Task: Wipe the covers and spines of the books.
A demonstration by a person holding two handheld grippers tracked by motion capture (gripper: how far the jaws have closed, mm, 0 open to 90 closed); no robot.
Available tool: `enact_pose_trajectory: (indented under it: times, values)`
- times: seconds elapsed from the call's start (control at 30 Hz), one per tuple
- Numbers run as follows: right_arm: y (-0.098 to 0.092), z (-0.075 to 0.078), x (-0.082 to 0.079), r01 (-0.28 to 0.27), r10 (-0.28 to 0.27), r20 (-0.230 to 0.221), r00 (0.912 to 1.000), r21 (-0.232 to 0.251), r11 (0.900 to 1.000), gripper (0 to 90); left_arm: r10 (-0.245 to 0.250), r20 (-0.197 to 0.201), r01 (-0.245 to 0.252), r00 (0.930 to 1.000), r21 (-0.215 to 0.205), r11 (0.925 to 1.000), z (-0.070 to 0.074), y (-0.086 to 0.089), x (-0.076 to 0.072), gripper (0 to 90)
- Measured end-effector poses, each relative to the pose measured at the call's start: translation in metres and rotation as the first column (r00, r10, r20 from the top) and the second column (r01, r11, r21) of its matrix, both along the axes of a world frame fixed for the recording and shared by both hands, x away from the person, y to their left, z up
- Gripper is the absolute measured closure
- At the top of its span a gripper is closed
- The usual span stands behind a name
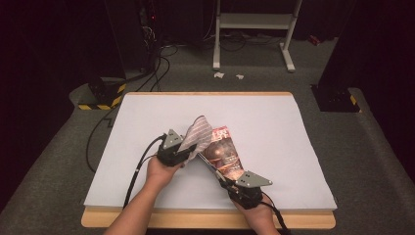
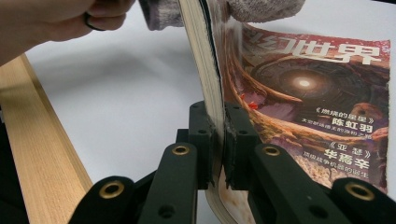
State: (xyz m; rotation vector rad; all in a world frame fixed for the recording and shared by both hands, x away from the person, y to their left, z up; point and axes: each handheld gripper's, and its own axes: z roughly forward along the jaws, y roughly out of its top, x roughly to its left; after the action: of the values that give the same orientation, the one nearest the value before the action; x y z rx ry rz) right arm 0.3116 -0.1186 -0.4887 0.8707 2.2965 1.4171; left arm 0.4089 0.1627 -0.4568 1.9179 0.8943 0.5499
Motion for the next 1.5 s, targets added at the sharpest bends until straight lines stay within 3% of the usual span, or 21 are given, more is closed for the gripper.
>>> enact_pose_trajectory:
  times: [0.33, 0.6, 0.73, 0.97, 1.1, 1.27, 1.5]
  values:
    - [-0.001, 0.001, 0.0, 0.002, -0.002, 0.002, 1.0, 0.004, 1.0, 83.5, 0.105, -0.022, -0.104, 0.9942, 0.025, 0.9942, -0.019, 0.021, 0.031, 72.1]
    - [-0.002, 0.0, 0.0, 0.002, -0.002, 0.0, 1.0, 0.008, 1.0, 83.6, 0.179, -0.031, -0.178, 0.9834, 0.038, 0.9834, -0.033, 0.032, 0.05, 71.6]
    - [-0.003, 0.0, -0.001, 0.002, -0.002, 0.0, 1.0, 0.009, 1.0, 83.6, 0.18, -0.054, -0.18, 0.9821, 0.019, 0.9836, -0.034, 0.033, 0.051, 71.6]
    - [-0.003, 0.001, -0.001, 0.004, -0.004, 0.001, 1.0, 0.013, 1.0, 83.7, 0.105, -0.056, -0.107, 0.9929, -0.024, 0.994, -0.021, 0.023, 0.035, 72.5]
    - [-0.004, 0.001, -0.001, 0.006, -0.006, 0.005, 1.0, 0.016, 1.0, 83.7, 0.053, -0.03, -0.054, 0.9982, -0.032, 0.998, -0.012, 0.012, 0.017, 72.5]
    - [-0.003, 0.0, -0.001, 0.006, -0.006, 0.007, 1.0, 0.012, 1.0, 83.7, -0.009, -0.02, 0.008, 0.9997, -0.069, 0.9976, -0.003, 0.003, -0.005, 72.6]
    - [-0.002, 0.0, -0.001, 0.003, -0.003, 0.008, 1.0, 0.008, 1.0, 83.6, -0.089, 0.033, 0.091, 0.9955, -0.072, 0.9932, 0.012, -0.017, -0.038, 72.5]
